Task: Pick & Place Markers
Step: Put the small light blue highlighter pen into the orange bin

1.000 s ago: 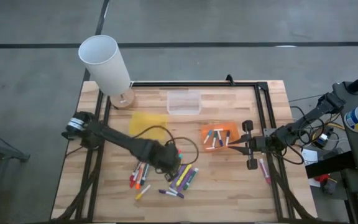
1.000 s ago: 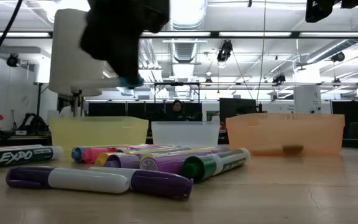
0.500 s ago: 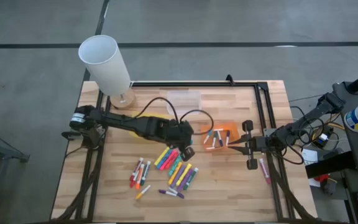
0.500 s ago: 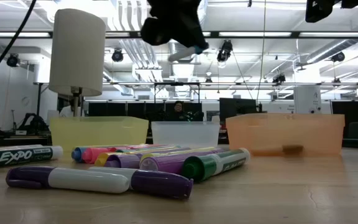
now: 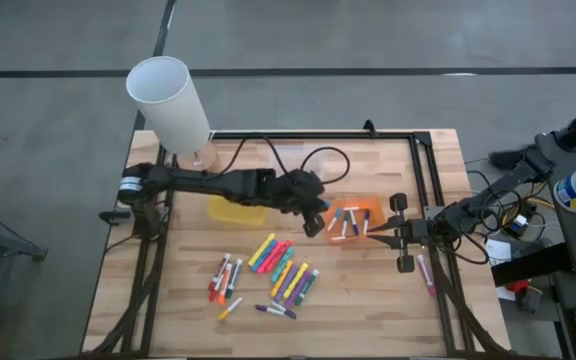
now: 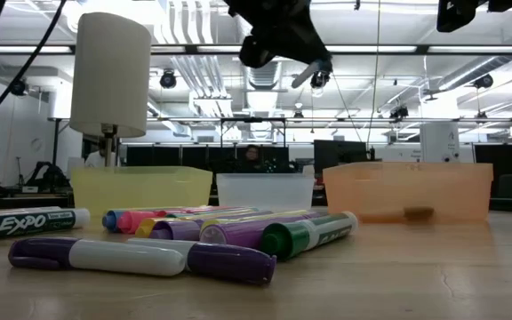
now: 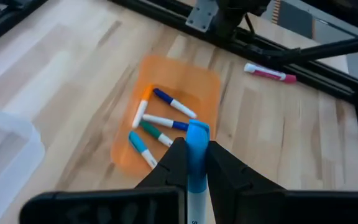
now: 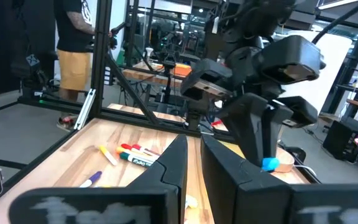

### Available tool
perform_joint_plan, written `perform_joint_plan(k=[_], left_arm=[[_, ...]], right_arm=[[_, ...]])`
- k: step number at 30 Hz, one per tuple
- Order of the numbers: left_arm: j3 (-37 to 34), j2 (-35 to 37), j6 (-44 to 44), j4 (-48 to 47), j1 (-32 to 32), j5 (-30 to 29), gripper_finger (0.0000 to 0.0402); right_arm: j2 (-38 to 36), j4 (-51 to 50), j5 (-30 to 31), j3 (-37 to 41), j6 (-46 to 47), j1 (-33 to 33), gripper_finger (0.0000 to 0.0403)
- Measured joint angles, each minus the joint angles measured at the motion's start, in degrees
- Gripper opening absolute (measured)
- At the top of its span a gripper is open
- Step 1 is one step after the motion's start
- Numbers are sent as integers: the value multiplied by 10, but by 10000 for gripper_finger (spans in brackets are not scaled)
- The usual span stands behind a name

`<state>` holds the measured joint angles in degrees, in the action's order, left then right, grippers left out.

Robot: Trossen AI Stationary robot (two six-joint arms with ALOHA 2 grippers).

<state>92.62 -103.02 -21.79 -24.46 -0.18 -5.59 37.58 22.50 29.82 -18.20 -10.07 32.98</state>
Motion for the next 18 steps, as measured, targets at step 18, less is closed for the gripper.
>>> perform_joint_plan(k=[18], left_arm=[[-1, -128, 22, 205, 59, 78, 32]], right_arm=[[0, 0, 0, 0, 0, 0, 43]])
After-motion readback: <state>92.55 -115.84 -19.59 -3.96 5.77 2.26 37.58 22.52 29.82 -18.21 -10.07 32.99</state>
